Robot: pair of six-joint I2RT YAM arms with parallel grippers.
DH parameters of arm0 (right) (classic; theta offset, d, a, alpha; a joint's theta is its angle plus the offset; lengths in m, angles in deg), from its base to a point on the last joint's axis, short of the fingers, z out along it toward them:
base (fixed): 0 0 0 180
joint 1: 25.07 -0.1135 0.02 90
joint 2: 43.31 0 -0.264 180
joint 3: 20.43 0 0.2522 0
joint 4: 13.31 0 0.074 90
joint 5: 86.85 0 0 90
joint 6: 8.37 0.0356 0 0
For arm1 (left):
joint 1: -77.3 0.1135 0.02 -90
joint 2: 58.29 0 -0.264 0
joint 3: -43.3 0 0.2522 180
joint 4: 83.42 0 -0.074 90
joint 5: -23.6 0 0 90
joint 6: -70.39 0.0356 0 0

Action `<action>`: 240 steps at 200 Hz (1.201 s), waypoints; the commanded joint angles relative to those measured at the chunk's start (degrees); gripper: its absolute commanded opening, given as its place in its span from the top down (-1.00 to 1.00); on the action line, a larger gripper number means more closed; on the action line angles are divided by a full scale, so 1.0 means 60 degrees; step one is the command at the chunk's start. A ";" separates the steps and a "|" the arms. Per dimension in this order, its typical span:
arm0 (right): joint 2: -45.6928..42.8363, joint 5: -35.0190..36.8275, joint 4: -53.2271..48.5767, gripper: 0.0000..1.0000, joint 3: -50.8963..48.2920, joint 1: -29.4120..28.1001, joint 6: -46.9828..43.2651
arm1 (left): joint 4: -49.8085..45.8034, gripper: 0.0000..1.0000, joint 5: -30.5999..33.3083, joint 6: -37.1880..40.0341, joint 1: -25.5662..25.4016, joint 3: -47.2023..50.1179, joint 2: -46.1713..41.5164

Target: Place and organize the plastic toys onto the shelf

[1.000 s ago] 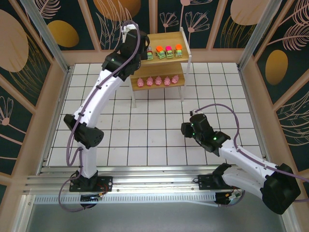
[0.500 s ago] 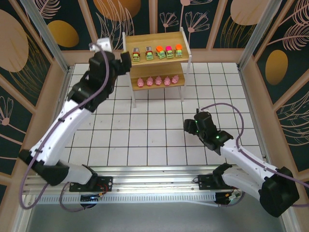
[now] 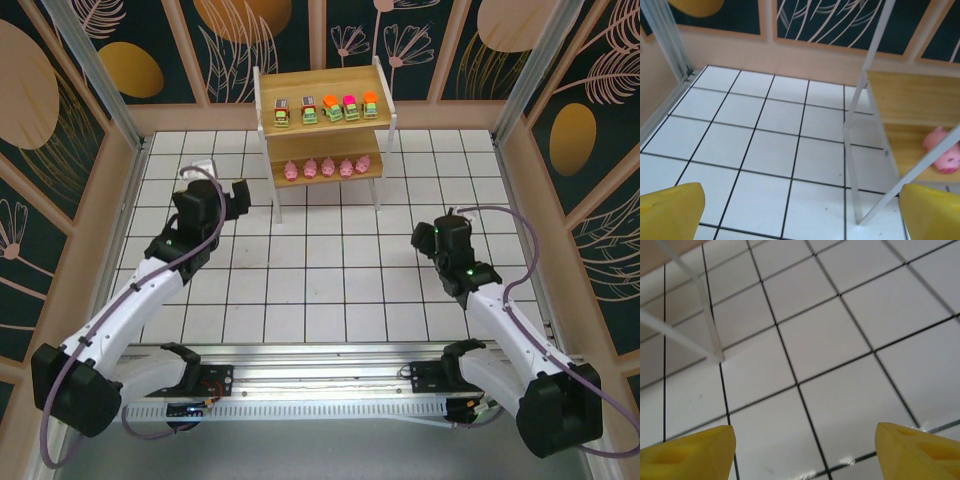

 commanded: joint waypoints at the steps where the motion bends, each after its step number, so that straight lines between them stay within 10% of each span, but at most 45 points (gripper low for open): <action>1: 0.0382 0.0757 0.0722 -0.51 0.0495 0.0447 -0.0421 | 0.2160 -0.98 -0.0222 0.0391 0.0280 0.1285 -0.0453; 83: 0.1902 -0.0188 0.6632 -0.60 -0.1277 0.1060 -0.3498 | 0.8296 -0.98 -0.0694 0.2346 0.1441 0.5467 -0.0359; 240: 0.4926 -0.1924 1.2672 -0.61 -0.2728 0.2135 -0.5035 | 1.3159 -0.98 -0.3603 0.2907 0.3816 0.6061 0.3801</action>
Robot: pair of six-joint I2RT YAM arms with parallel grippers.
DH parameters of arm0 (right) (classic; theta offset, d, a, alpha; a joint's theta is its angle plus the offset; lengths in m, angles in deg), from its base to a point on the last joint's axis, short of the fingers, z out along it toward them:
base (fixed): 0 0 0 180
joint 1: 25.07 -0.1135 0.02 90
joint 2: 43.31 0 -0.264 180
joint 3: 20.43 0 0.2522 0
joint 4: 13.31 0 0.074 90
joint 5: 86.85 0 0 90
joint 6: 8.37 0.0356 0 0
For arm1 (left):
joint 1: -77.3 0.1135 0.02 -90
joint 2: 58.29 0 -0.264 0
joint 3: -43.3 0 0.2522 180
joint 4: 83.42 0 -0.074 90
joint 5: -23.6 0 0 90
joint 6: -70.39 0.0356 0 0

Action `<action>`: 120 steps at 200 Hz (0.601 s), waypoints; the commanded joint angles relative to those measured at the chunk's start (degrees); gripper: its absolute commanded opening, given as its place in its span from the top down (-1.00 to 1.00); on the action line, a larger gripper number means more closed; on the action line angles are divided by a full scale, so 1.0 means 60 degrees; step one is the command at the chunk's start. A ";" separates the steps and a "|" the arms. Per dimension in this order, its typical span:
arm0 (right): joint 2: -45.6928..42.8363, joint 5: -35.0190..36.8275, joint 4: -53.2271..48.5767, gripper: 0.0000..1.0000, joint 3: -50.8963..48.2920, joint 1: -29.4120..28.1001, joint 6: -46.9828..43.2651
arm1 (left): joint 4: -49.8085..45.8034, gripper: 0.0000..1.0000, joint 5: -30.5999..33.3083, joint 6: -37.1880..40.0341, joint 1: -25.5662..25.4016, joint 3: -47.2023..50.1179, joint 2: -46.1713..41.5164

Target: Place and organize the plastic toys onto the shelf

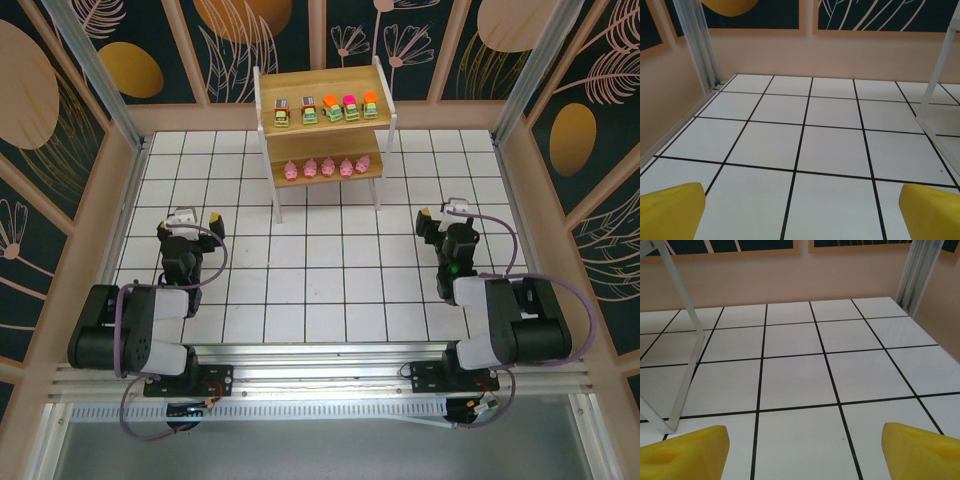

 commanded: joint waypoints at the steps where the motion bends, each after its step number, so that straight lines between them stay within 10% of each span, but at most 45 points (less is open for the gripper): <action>1: 0.0315 -0.0443 0.1329 -0.61 -0.0152 0.0335 -0.0052 | 0.1122 -0.98 -0.0580 0.0084 0.0209 -0.0031 0.0513; 120: 0.1317 -0.1618 0.3405 -0.99 -0.0876 0.1183 0.0622 | 0.1235 -0.98 -0.0802 -0.0216 0.0512 -0.0054 0.0732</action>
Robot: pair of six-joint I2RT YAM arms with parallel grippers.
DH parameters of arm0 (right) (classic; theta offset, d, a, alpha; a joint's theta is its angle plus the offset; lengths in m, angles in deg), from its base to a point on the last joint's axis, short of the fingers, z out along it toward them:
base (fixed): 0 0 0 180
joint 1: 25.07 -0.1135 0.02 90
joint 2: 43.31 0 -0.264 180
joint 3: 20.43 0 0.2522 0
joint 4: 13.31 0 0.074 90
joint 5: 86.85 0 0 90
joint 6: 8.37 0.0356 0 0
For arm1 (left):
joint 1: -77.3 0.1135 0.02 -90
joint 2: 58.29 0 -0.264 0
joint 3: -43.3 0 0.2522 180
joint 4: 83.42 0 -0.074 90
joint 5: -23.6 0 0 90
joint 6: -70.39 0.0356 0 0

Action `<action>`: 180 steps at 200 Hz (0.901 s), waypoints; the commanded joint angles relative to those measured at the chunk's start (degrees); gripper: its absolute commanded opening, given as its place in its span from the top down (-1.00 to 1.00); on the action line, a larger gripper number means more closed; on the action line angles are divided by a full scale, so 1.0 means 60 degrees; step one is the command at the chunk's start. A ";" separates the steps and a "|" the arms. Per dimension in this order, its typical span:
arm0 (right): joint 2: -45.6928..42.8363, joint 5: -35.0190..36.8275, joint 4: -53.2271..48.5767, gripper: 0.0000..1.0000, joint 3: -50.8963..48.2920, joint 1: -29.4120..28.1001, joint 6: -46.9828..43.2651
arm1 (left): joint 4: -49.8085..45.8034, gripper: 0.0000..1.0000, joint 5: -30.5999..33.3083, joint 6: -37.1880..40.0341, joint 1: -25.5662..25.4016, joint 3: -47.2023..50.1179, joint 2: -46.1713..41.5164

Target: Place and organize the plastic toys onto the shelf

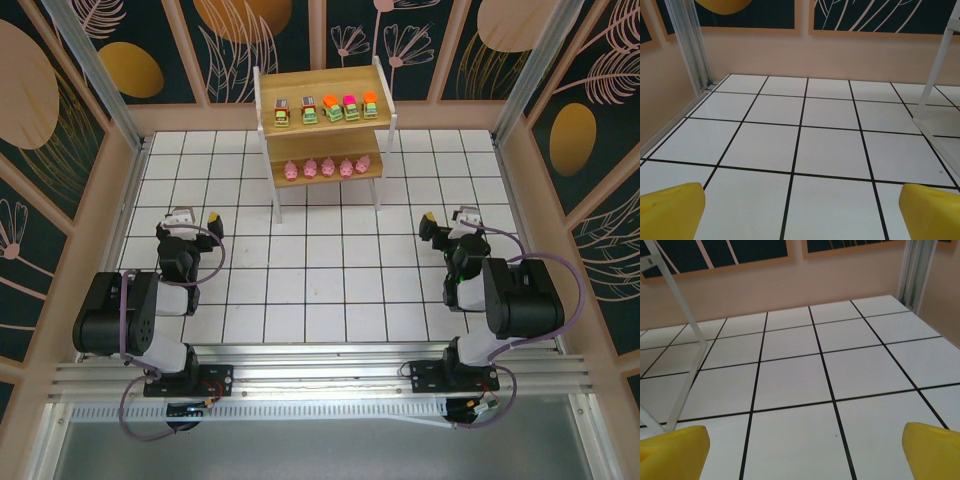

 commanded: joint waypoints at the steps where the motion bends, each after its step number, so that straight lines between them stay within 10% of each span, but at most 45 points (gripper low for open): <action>1: 0.0049 -0.0153 0.0710 -0.99 -0.0108 0.0040 0.0057 | 0.0357 -0.98 -0.0087 -0.0112 0.0060 -0.0050 0.0043; 180: 0.0065 -0.0094 0.0723 -0.98 -0.0107 0.0024 0.0053 | 0.0450 -0.98 -0.0049 -0.0144 0.0060 -0.0030 0.0089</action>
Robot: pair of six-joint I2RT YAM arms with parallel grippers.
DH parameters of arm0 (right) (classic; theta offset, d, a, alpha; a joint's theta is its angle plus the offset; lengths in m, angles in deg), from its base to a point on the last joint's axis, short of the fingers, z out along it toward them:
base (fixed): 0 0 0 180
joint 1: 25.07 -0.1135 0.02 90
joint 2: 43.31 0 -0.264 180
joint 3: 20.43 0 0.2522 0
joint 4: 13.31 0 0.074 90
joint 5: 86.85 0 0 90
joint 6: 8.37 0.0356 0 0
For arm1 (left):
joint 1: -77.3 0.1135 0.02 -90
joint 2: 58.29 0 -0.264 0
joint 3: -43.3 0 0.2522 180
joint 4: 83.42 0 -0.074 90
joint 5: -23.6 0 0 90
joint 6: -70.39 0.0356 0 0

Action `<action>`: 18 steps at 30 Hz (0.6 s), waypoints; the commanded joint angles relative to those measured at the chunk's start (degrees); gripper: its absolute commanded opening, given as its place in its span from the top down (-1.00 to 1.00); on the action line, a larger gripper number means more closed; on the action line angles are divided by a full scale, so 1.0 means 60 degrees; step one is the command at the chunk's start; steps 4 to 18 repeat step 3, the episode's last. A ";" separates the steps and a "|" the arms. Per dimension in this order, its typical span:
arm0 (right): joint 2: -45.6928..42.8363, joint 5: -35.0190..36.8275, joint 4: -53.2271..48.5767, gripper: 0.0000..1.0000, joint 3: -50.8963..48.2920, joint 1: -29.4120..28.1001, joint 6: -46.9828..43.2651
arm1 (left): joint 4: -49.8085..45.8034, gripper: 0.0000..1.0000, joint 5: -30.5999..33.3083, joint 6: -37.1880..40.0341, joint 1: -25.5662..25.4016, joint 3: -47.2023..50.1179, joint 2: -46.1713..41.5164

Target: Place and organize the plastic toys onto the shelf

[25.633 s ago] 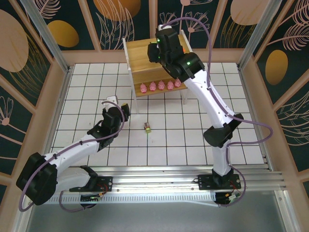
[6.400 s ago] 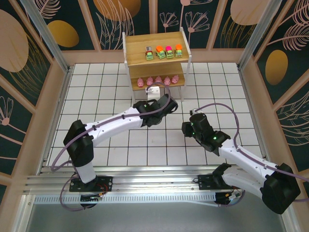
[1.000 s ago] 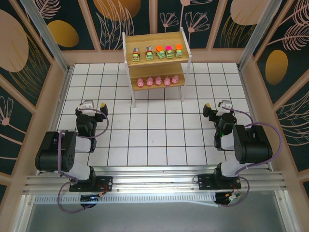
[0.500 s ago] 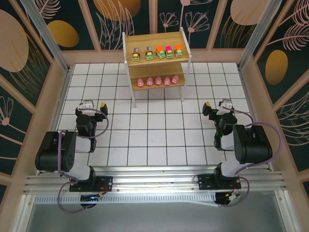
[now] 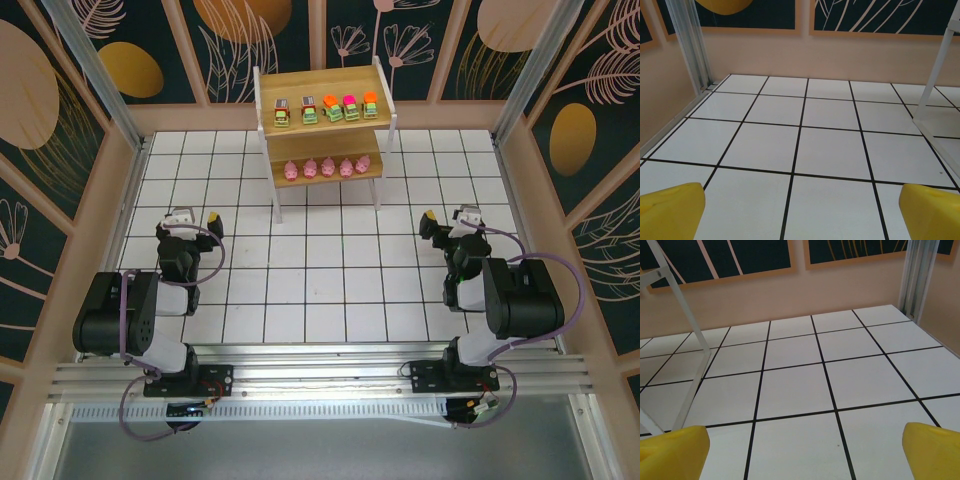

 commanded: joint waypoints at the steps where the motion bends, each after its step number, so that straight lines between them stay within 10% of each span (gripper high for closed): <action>1: 0.0071 -0.0068 0.0440 -0.99 -0.0104 0.0025 0.0053 | 0.0448 -0.98 -0.0057 -0.0142 0.0060 -0.0026 0.0082; 18: 0.0071 -0.0085 0.0441 -0.99 -0.0096 0.0016 0.0061 | 0.0452 -0.98 -0.0046 -0.0133 0.0060 -0.0008 0.0075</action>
